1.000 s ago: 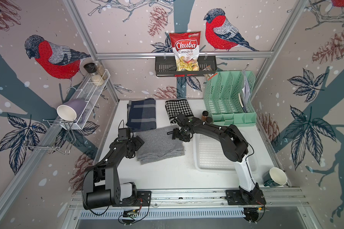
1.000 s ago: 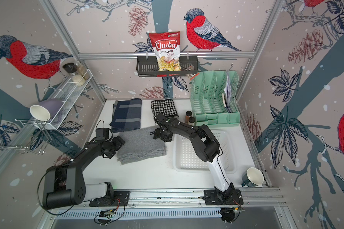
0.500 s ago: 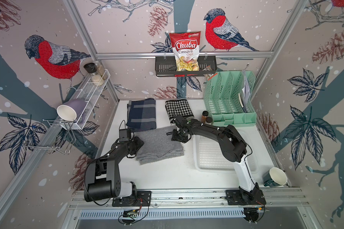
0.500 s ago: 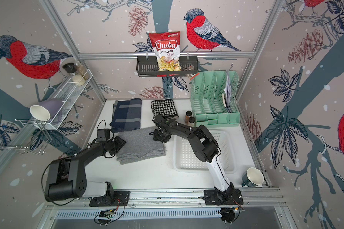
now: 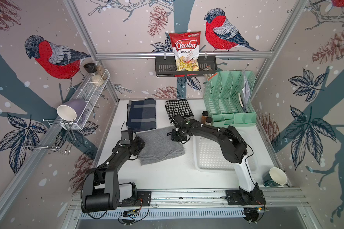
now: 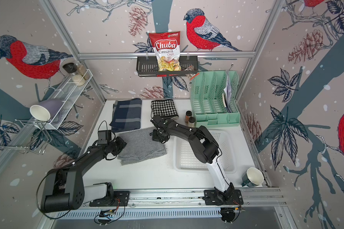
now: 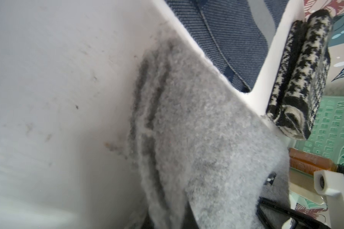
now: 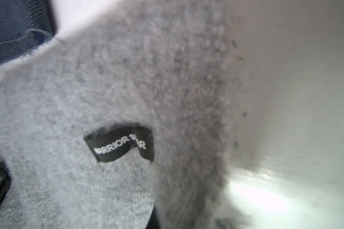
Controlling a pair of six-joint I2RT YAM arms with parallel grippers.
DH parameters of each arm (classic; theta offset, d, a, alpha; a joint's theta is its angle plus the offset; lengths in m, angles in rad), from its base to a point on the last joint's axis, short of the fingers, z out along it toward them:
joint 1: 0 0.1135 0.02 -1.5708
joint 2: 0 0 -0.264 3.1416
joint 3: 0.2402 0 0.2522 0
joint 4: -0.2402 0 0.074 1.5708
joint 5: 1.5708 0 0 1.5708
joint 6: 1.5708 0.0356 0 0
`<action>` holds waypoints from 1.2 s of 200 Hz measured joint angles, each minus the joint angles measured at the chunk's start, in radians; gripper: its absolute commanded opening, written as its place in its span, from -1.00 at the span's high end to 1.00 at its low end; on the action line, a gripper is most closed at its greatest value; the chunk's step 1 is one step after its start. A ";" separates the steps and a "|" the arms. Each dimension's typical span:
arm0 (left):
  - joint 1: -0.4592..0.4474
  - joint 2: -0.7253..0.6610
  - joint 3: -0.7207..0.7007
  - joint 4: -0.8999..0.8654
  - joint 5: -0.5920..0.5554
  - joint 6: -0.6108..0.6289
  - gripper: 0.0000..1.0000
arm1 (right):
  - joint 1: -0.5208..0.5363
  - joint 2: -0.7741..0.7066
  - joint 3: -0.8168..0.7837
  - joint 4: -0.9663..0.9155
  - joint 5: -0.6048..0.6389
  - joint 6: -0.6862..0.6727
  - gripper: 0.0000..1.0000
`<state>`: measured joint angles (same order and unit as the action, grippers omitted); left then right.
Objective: Put the folded scarf in the basket
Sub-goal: Pick up the scarf at the center of the board, then place the scarf in the basket.
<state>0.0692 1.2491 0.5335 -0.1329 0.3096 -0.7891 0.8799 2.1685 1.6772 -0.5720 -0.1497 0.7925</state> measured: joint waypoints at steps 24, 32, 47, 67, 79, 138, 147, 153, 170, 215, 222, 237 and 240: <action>-0.022 -0.061 0.024 -0.054 -0.009 -0.024 1.00 | 0.018 -0.046 0.016 -0.026 0.025 0.001 1.00; -0.029 -0.080 0.040 -0.072 -0.014 -0.027 1.00 | 0.023 -0.061 0.022 -0.036 0.034 0.002 1.00; -0.044 -0.110 0.074 -0.106 -0.021 -0.048 1.00 | 0.031 -0.088 0.042 -0.053 0.053 0.003 1.00; -0.061 -0.139 0.122 -0.154 -0.022 -0.053 1.00 | 0.035 -0.124 0.063 -0.080 0.074 0.003 1.00; -0.069 -0.157 0.142 -0.177 -0.021 -0.074 1.00 | 0.035 -0.153 0.066 -0.095 0.080 0.003 1.00; -0.190 -0.213 0.301 -0.282 -0.025 -0.160 1.00 | 0.010 -0.333 0.039 -0.178 0.117 0.003 1.00; -0.228 -0.207 0.328 -0.283 -0.025 -0.184 1.00 | 0.001 -0.367 0.024 -0.195 0.125 0.004 1.00; -0.253 -0.202 0.340 -0.282 -0.027 -0.191 1.00 | -0.005 -0.393 0.011 -0.203 0.132 0.003 1.00; -0.358 -0.177 0.375 -0.280 -0.055 -0.237 1.00 | -0.031 -0.469 -0.040 -0.228 0.147 0.003 1.00; -0.631 -0.047 0.492 -0.260 -0.145 -0.343 1.00 | -0.161 -0.708 -0.264 -0.310 0.188 -0.001 1.00; -0.666 -0.024 0.518 -0.259 -0.172 -0.359 1.00 | -0.180 -0.739 -0.295 -0.313 0.190 -0.002 1.00; -0.734 0.030 0.575 -0.242 -0.192 -0.372 1.00 | -0.232 -0.809 -0.356 -0.337 0.187 -0.009 1.00; -0.751 0.044 0.589 -0.239 -0.202 -0.378 1.00 | -0.248 -0.824 -0.368 -0.345 0.192 -0.010 1.00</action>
<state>-0.6815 1.2934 1.1229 -0.3721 0.1078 -1.1671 0.6319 1.3445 1.3090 -0.9169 0.0418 0.7830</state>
